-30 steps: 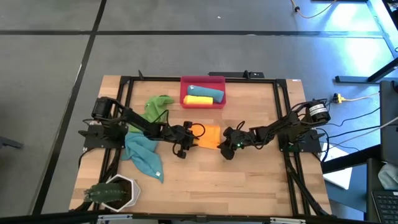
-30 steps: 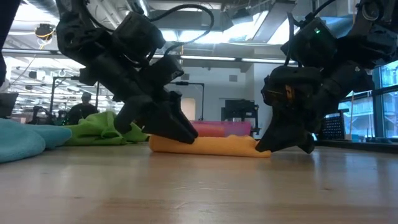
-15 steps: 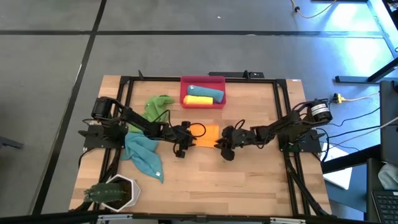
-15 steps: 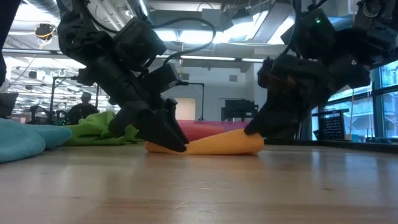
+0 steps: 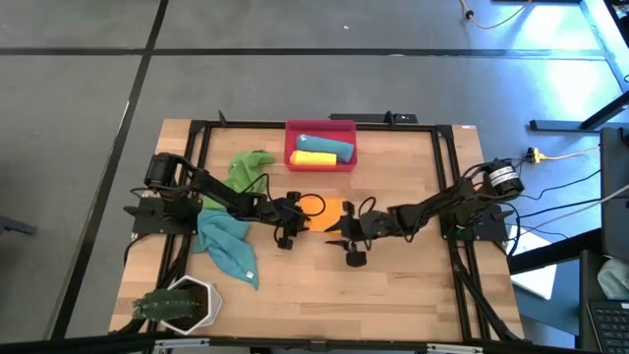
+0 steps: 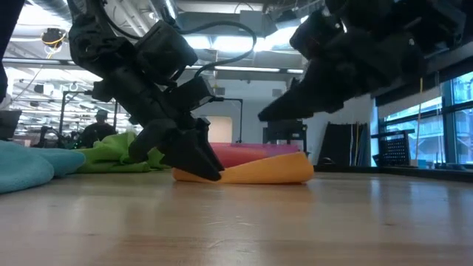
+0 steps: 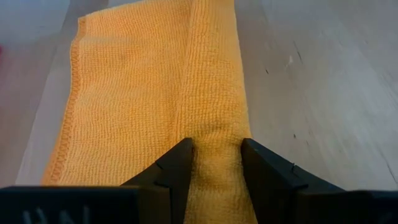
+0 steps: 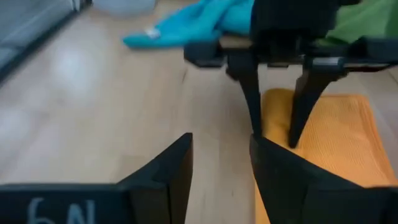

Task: Roll microfiber towels into tight, uniform cylinder then place into a basket
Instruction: Roll the orange microfiber cloth

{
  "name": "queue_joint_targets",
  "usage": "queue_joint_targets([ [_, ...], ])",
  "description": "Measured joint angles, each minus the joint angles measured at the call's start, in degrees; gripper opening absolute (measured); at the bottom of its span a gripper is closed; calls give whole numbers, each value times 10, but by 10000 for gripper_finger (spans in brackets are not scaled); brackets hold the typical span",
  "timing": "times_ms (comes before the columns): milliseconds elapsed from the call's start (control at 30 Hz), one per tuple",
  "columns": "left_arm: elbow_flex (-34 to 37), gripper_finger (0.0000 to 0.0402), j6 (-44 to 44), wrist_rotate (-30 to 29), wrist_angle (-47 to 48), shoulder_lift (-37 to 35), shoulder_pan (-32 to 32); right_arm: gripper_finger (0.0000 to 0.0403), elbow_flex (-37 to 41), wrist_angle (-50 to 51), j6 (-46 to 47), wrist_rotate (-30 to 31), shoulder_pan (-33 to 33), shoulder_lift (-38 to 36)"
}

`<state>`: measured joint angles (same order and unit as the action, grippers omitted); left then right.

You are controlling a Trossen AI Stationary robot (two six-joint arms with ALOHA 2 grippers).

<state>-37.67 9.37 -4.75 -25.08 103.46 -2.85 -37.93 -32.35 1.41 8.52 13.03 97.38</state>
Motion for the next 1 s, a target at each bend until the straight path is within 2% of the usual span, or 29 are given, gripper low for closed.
queue_joint_targets([
  [100, 0, 131, -1, 0, 0, 0, 0, 159, -31, 66, -32, 33, 5, 23],
  [233, 0, 131, -2, 0, 0, 0, 0, 164, -69, 148, -49, 46, 7, 47],
  [500, 0, 131, -3, 9, 0, 0, 0, 233, -134, 247, -76, 79, 7, 76],
  [600, 1, 131, -3, 10, 0, 0, 0, 244, -142, 265, -81, 85, 7, 94],
  [1000, 1, 131, -3, 12, 0, 0, 0, 209, -152, 269, -109, 177, 9, 128],
])
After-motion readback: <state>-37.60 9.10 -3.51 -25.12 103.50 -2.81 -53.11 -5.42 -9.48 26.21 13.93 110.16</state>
